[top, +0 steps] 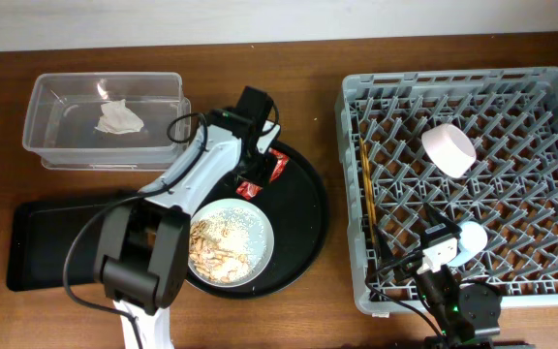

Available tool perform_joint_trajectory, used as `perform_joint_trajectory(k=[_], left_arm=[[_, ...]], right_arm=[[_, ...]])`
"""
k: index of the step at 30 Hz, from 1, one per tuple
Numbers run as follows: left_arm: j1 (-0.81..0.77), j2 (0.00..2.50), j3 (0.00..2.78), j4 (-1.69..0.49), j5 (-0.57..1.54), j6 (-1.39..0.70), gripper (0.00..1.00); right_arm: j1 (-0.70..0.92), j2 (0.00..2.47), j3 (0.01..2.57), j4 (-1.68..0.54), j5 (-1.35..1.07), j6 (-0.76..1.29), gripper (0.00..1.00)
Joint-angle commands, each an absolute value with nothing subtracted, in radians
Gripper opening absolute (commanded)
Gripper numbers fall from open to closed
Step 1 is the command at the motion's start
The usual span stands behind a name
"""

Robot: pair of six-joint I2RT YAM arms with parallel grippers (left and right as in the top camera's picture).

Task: Sort waste into correct bins and load items into the dishwasher rack
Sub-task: 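Grasp the red wrapper with the left gripper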

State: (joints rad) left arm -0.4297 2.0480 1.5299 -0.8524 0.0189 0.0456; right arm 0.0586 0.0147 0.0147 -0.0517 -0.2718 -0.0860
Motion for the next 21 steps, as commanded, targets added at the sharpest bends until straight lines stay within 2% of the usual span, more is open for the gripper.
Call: perform_joint_trajectory(k=[1,2,5,6,9,12,16,17,21], left_arm=[[-0.43,2.079,1.445,-0.765,0.011,0.062,0.59],[-0.435,2.085,1.428,-0.749,0.012,0.062,0.58],[-0.445,2.106,1.404,-0.741,0.011,0.062,0.42],[-0.445,2.107,1.404,-0.741,0.011,0.062,0.34],[-0.444,2.104,1.431,-0.756,0.01,0.061,0.0],[-0.443,2.097,1.55,-0.894,0.001,0.056,0.0],[-0.422,2.065,1.728,-1.056,-0.172,-0.057,0.0],[-0.396,2.046,1.792,-1.088,-0.273,-0.105,0.0],[-0.279,2.026,1.853,-1.051,-0.381,-0.141,0.0]], right_arm=[[0.052,0.006,0.006,-0.052,-0.28,-0.09,0.98],[0.052,0.006,0.006,-0.051,-0.28,-0.09,0.98],[0.052,0.006,0.006,-0.052,-0.28,-0.09,0.98],[0.052,0.006,0.006,-0.052,-0.28,-0.09,0.98],[0.052,0.006,0.006,-0.051,-0.28,-0.09,0.98],[0.052,0.006,0.006,-0.052,-0.28,-0.09,0.98],[0.052,0.006,0.006,-0.051,-0.28,-0.089,0.98],[0.052,0.006,0.006,-0.052,-0.28,-0.09,0.98],[0.052,0.006,0.006,-0.051,-0.28,-0.09,0.98]])
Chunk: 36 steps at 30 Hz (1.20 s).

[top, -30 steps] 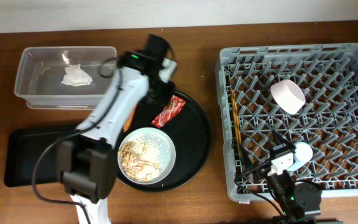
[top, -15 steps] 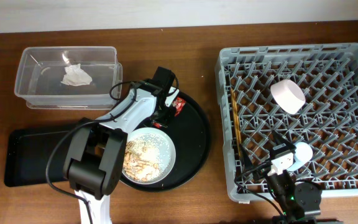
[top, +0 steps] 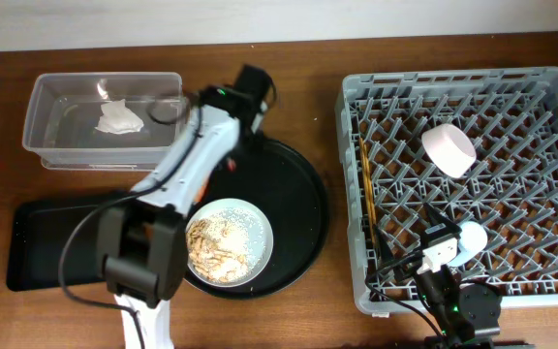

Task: Sort waste into correct bins and load items into the dishwasher rack
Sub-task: 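Grasp the red wrapper with the left gripper, then drop the red wrapper into the clear plastic bin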

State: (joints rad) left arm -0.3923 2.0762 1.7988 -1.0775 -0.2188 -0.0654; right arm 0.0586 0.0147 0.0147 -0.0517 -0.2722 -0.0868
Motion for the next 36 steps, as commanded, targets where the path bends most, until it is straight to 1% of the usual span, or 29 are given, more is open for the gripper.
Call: perform_joint_trajectory(k=[1,4,7,9,10,11,12,14,17,19,22,24,26,27,30,33,36], left_arm=[[-0.248,2.027,1.853,-1.034,-0.375,-0.146,0.0],[-0.136,2.051,1.851,-0.991,-0.276,-0.168,0.0],[-0.053,2.082,1.851,-0.949,-0.224,-0.216,0.0],[-0.009,2.102,1.851,-0.904,-0.082,-0.201,0.01],[0.009,2.111,1.851,-0.882,0.047,-0.134,0.08],[0.019,2.111,1.851,-0.867,0.121,-0.083,0.29],[0.027,2.111,1.851,-0.856,0.159,-0.06,0.45],[0.038,2.103,1.876,-0.872,0.169,-0.059,0.55],[0.033,2.085,1.935,-0.974,0.17,-0.059,0.61],[0.018,2.062,1.955,-1.069,0.17,-0.059,0.62],[-0.027,2.046,1.955,-1.148,0.17,-0.049,0.62],[-0.086,2.046,1.954,-1.206,0.164,0.006,0.61],[-0.15,2.046,1.938,-1.247,0.109,0.008,0.61],[-0.186,2.046,1.918,-1.254,0.075,-0.001,0.61],[-0.231,2.046,1.855,-1.234,0.02,-0.039,0.61],[-0.246,2.046,1.769,-1.187,-0.045,-0.111,0.61],[-0.239,2.047,1.68,-1.098,-0.074,-0.116,0.61]], right_arm=[[0.052,0.006,0.006,-0.051,-0.28,-0.09,0.98],[0.052,0.006,0.006,-0.051,-0.28,-0.09,0.98],[0.052,0.006,0.006,-0.052,-0.28,-0.09,0.98],[0.052,0.006,0.006,-0.052,-0.28,-0.09,0.98],[0.052,0.006,0.006,-0.051,-0.28,-0.09,0.98],[0.052,0.006,0.006,-0.052,-0.28,-0.09,0.98],[0.052,0.006,0.006,-0.051,-0.28,-0.09,0.98],[0.052,0.006,0.006,-0.052,-0.28,-0.089,0.98],[0.052,0.006,0.006,-0.052,-0.28,-0.089,0.98],[0.052,0.006,0.006,-0.052,-0.28,-0.09,0.98],[0.052,0.006,0.006,-0.052,-0.28,-0.09,0.98],[0.052,0.006,0.006,-0.052,-0.28,-0.09,0.98],[0.052,0.006,0.006,-0.052,-0.28,-0.09,0.98],[0.052,0.006,0.006,-0.051,-0.28,-0.09,0.98],[0.052,0.006,0.006,-0.052,-0.28,-0.09,0.98],[0.052,0.006,0.006,-0.052,-0.28,-0.09,0.98],[0.052,0.006,0.006,-0.052,-0.28,-0.09,0.98]])
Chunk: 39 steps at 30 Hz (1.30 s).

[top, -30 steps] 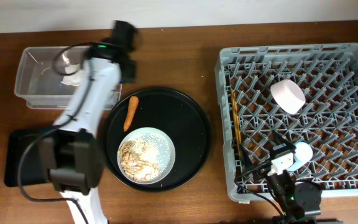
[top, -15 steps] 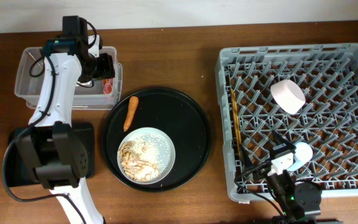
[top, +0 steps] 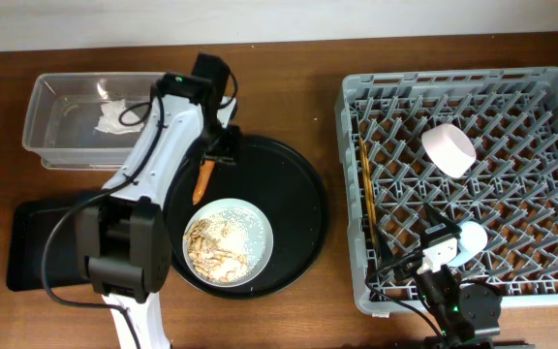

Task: Sort waste into correct bins and load items into the dishwasher rack
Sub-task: 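Drop the red wrapper into the clear plastic bin, then grasp the carrot and set it on the flat black tray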

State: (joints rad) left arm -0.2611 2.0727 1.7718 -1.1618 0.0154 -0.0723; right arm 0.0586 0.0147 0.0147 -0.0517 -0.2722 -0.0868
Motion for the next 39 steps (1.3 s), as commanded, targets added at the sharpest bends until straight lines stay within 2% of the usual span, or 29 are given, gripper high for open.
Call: perform_joint_trajectory(k=[1,8,11,14,18,19,24,30,35,39], left_arm=[[-0.237,2.047,1.659,-1.076,-0.089,-0.116,0.61],[-0.232,2.047,1.46,-0.827,-0.121,-0.1,0.61],[-0.231,2.047,1.439,-0.8,-0.125,-0.101,0.52],[-0.231,2.047,1.439,-0.788,-0.126,-0.1,0.36],[-0.231,2.045,1.442,-0.795,-0.159,-0.076,0.07],[-0.231,2.043,1.446,-0.805,-0.18,-0.074,0.05],[-0.231,1.972,1.535,-0.929,-0.207,-0.102,0.0],[-0.194,1.747,1.609,-1.145,-0.252,-0.346,0.0],[-0.061,1.631,1.586,-1.324,-0.252,-0.533,0.0],[0.128,1.609,1.463,-1.336,-0.206,-0.67,0.0]], right_arm=[[0.052,0.006,0.006,-0.051,-0.28,-0.089,0.98],[0.052,0.006,0.006,-0.052,-0.28,-0.09,0.98],[0.052,0.006,0.006,-0.051,-0.28,-0.09,0.98],[0.052,0.006,0.006,-0.052,-0.28,-0.09,0.98],[0.052,0.006,0.006,-0.051,-0.28,-0.09,0.98],[0.052,0.006,0.006,-0.052,-0.28,-0.09,0.98],[0.052,0.006,0.006,-0.052,-0.28,-0.09,0.98],[0.052,0.006,0.006,-0.052,-0.28,-0.09,0.98],[0.052,0.006,0.006,-0.051,-0.28,-0.089,0.98],[0.052,0.006,0.006,-0.052,-0.28,-0.09,0.98]])
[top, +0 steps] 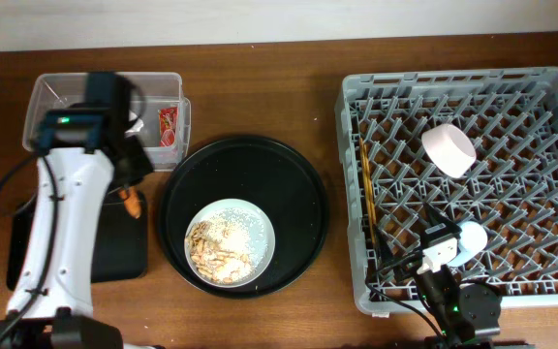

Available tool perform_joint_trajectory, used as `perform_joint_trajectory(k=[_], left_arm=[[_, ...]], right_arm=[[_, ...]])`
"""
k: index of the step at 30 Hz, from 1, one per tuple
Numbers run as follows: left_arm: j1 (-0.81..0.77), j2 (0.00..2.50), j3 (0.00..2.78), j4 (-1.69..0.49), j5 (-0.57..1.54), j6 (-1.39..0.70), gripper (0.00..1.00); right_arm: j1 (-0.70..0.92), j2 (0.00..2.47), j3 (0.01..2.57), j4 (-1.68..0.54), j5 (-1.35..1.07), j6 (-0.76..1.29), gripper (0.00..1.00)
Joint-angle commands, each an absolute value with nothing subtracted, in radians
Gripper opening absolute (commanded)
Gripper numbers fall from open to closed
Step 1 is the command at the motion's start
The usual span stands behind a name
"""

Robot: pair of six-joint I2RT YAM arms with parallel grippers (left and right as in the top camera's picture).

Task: Sort waste into correct bins and load items into the dishwasher rack
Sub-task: 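Grasp the carrot and set it on the flat black tray, then grasp the white plate's rim with the left gripper and lift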

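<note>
A red wrapper lies at the right end of the clear plastic bin, next to a white tissue mostly hidden by my left arm. My left gripper hangs over the right edge of the black rectangular tray. A small orange piece shows at its tip, and I cannot tell whether it is gripped. A white plate of food scraps rests on the round black tray. My right gripper sits low at the rack's front edge, its jaws unclear.
The grey dishwasher rack fills the right side, holding a white cup, a thin orange-brown stick along its left side and a small white round item near the front.
My left arm swung from the round tray's upper left to the far left, over the clear bin and rectangular tray. The red wrapper now lies in the clear bin. The orange piece moved left with the gripper.
My left gripper was at the red wrapper on the round tray. The wrapper was then gone from the tray, with the gripper nearer the bin. Then the gripper stood by the bin's right end. Now the wrapper is in the bin. The right arm stayed still.
</note>
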State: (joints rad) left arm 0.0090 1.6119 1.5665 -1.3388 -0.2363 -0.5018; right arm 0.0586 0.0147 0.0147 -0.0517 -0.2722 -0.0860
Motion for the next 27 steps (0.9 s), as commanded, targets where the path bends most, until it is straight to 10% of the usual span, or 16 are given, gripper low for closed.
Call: perform_joint_trajectory(k=[1,9,11,12,20,27], left_arm=[[0.164,1.61,1.429,-1.322,-0.175,-0.696,0.0],[0.37,1.61,1.142,-1.077,0.013,-0.715,0.01],[0.392,1.61,1.126,-1.059,0.032,-0.714,0.69],[0.394,1.609,1.127,-1.059,0.035,-0.714,0.76],[0.308,1.58,1.244,-1.063,0.278,-0.47,0.64],[-0.15,1.589,1.267,-1.061,0.228,-0.139,0.62]], right_arm=[[0.052,0.006,0.006,-0.052,-0.28,-0.09,0.98],[0.052,0.006,0.006,-0.052,-0.28,-0.09,0.98],[0.052,0.006,0.006,-0.052,-0.28,-0.09,0.98],[0.052,0.006,0.006,-0.051,-0.28,-0.089,0.98],[0.052,0.006,0.006,-0.052,-0.28,-0.09,0.98],[0.052,0.006,0.006,-0.051,-0.28,-0.089,0.98]])
